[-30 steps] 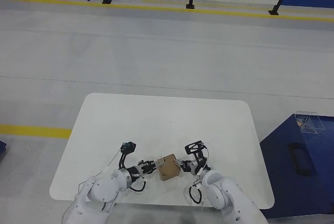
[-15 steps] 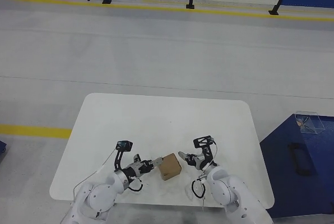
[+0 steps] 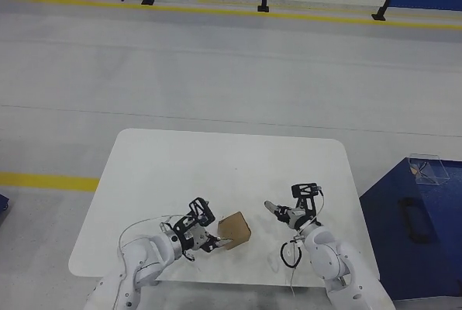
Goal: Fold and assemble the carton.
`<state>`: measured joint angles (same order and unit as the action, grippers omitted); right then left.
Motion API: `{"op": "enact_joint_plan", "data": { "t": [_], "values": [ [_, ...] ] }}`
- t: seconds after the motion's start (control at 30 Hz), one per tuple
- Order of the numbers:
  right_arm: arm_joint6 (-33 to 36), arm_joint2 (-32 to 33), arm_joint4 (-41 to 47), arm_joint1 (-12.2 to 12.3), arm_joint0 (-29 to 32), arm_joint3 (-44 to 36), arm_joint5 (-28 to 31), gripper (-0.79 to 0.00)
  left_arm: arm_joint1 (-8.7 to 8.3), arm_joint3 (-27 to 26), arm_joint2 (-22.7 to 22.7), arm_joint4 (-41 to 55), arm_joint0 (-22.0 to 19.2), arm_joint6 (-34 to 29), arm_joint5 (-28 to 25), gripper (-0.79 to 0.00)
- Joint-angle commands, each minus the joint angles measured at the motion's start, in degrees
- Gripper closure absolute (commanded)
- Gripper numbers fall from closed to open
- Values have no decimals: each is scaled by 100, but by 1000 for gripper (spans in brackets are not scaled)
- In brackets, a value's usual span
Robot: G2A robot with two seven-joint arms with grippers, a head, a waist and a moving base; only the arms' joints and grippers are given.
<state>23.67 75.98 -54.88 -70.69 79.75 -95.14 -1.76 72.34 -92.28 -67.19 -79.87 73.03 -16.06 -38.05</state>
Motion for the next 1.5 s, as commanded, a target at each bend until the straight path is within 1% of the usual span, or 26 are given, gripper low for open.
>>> {"op": "enact_joint_plan", "data": {
  "t": [0.0,0.13,0.27,0.4,0.53,0.6,0.67,0.7,0.73,0.8,0.83,0.87,0.9,1.03,1.13,1.23,1.3,1.37,1.4,1.43,1.47],
  "values": [
    [-6,5,7,-1,5,31,1,-785,-24,-16,45,-437,-11,63,-62,-785],
    [19,-26,-51,-5,-11,63,-24,-785,-31,5,299,-916,-38,49,-66,-785],
    [19,-26,-51,-5,-11,63,-24,-785,0,195,580,-1161,-179,-47,47,-785],
    [19,-26,-51,-5,-11,63,-24,-785,50,485,787,-1091,-420,-92,92,-785],
    [19,-26,-51,-5,-11,63,-24,-785,85,698,876,-919,-608,-126,114,-779],
    [19,-26,-51,-5,-11,63,-24,-785,96,785,902,-867,-677,-155,118,-699],
    [19,-26,-51,-5,-11,63,-24,-785,112,908,939,-690,-735,-245,56,-637],
    [19,-26,-51,-5,-11,63,-24,-785,119,931,944,-587,-772,-274,12,-557],
    [19,-26,-51,-5,-11,63,-24,-785,120,943,950,-548,-803,-310,-16,-425],
    [19,-26,-51,-5,-11,63,-24,-785,121,954,957,-511,-827,-349,-8,-299],
    [19,-26,-51,-5,-11,63,-24,-785,121,965,950,-460,-831,-355,-8,-197],
    [19,-26,-51,-5,-11,63,-24,-785,119,970,942,-437,-843,-380,1,-114],
    [19,-26,-51,-5,-11,63,-24,-785,119,969,932,-387,-845,-382,21,-3],
    [19,-26,-51,-5,-11,63,-24,-785,106,897,905,-255,-853,-495,-41,0],
    [-11,-17,-44,-4,0,68,-15,-785,76,590,804,-103,-770,-711,-65,0],
    [-158,114,114,0,44,78,30,-785,17,-97,548,75,-555,-1260,122,0],
    [-215,208,224,8,70,91,114,-785,-30,-724,344,218,-393,-2003,254,0],
    [-280,285,298,15,92,128,189,-785,-56,-1362,103,630,-239,-2800,623,0],
    [-304,313,332,17,99,157,232,-785,-62,-1636,3,902,-225,-3285,810,0],
    [-330,339,371,20,100,196,282,-785,-62,-1898,-92,1152,-270,-3729,1059,0],
    [-360,365,415,21,99,249,324,-785,-53,-2063,-175,1394,-361,-4226,1457,0]
  ]
}}
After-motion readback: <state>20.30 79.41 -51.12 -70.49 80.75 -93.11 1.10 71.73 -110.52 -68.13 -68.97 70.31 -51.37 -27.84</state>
